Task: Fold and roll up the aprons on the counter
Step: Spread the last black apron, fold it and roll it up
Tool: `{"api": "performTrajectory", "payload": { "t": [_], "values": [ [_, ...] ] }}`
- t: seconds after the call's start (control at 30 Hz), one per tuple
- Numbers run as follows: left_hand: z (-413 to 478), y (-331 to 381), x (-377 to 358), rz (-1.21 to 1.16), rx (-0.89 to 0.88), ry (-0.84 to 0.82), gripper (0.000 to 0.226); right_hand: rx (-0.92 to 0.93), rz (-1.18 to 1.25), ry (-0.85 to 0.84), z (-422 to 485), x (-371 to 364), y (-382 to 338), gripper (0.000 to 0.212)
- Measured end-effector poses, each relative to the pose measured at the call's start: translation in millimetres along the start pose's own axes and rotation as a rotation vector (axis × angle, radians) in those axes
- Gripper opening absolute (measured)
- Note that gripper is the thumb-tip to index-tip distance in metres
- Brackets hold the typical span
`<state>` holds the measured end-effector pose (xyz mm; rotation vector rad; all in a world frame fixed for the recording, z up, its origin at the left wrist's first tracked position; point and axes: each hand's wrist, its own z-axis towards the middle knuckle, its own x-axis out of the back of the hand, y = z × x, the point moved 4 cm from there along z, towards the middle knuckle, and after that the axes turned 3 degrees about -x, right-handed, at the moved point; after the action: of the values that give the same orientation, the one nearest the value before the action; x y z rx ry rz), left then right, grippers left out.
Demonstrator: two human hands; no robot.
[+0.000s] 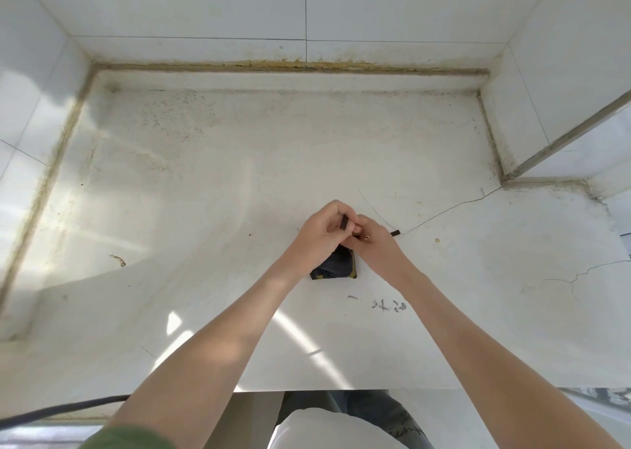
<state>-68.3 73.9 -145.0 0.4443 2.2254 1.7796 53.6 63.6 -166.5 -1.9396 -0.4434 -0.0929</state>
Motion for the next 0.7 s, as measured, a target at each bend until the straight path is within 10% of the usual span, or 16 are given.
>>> {"api": "performTrajectory", "payload": {
  "t": [0.27, 0.43, 0.7],
  "values": [
    [4.9, 10.2, 4.2, 0.049, -0.075, 0.037, 0.021, -0.029, 0.278, -0.068, -1.3, -3.8, 8.9, 0.011],
    [9.9, -15.4, 11.4, 0.771, -0.158, 0.026, 0.056, -0.035, 0.395, -0.127, -1.9, -3.1, 13.9, 0.005],
    [4.6, -31.4, 7.7, 1.083, -0.456, 0.183, 0.026, -0.104, 0.604, -0.039, 0.1, -5.7, 22.2, 0.011]
  ]
}}
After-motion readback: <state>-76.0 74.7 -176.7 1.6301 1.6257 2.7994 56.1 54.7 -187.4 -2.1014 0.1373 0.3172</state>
